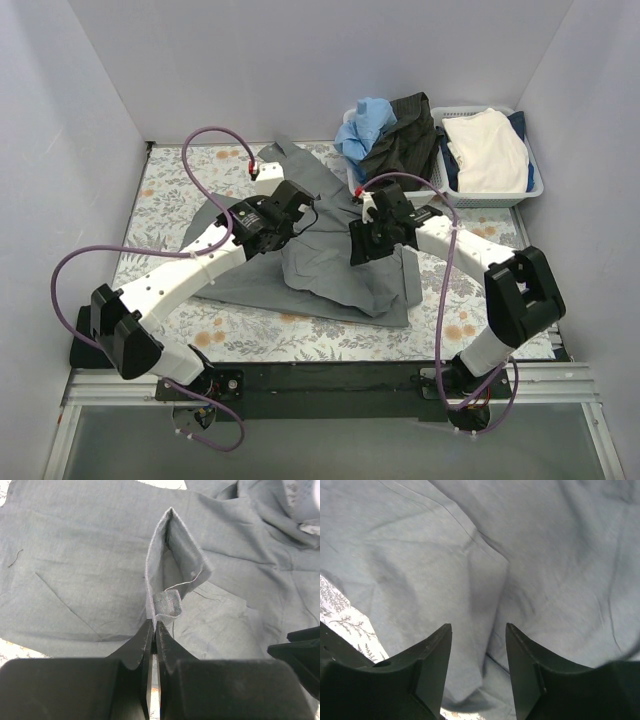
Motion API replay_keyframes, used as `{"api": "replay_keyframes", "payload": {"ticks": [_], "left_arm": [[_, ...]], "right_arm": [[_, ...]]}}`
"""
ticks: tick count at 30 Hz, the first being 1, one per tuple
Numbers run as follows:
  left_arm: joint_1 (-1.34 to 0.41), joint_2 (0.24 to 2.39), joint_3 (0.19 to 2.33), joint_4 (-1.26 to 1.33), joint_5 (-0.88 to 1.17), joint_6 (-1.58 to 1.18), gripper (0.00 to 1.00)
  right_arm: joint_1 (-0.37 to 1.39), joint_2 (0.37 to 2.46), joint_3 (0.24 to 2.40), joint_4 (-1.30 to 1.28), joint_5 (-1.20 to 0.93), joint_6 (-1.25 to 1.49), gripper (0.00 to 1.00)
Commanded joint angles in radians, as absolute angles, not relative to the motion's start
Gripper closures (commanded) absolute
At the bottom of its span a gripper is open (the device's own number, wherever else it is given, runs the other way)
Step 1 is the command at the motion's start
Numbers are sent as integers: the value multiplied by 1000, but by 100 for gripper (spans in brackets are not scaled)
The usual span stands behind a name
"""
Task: Fold and stack the long sleeve shirts
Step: Fold the shirt
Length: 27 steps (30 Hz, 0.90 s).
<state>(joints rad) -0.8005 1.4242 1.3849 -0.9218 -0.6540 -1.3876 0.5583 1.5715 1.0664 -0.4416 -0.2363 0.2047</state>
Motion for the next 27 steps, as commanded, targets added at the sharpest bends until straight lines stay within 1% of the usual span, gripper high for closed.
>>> {"api": "replay_keyframes", "payload": {"ticks": [1,5,9,12,14,16,19,23,27], "left_arm": [[-790,1437,1388,-930,-716,-1430,100],[-779,1460,1417,-900,-715,-1407,100],[-762,1459,1440,-887,-719,-1385,100],[-747,1447,1443,-879,-719,-1365,100],[-733,1439,1445,-876,-718,-1361,100],[-726,1433,1439,-864,-703,-1350,100],[-719,1433,1427,-851,-683,-1345,100],[-719,1443,1399,-819,-638,-1336,100],[-718,1465,1387,-793,-606,-1336,100]], "right_arm": [[603,1646,1153,-403,-304,163,47],[635,1730,1192,-413,-302,163,51],[650,1772,1195,-431,-269,160,54],[655,1790,1201,-452,-197,167,57],[655,1798,1207,-460,-128,179,61],[655,1807,1223,-477,-50,187,64],[655,1819,1241,-489,38,198,62],[657,1848,1253,-494,54,189,61],[667,1879,1261,-492,28,186,62]]}}
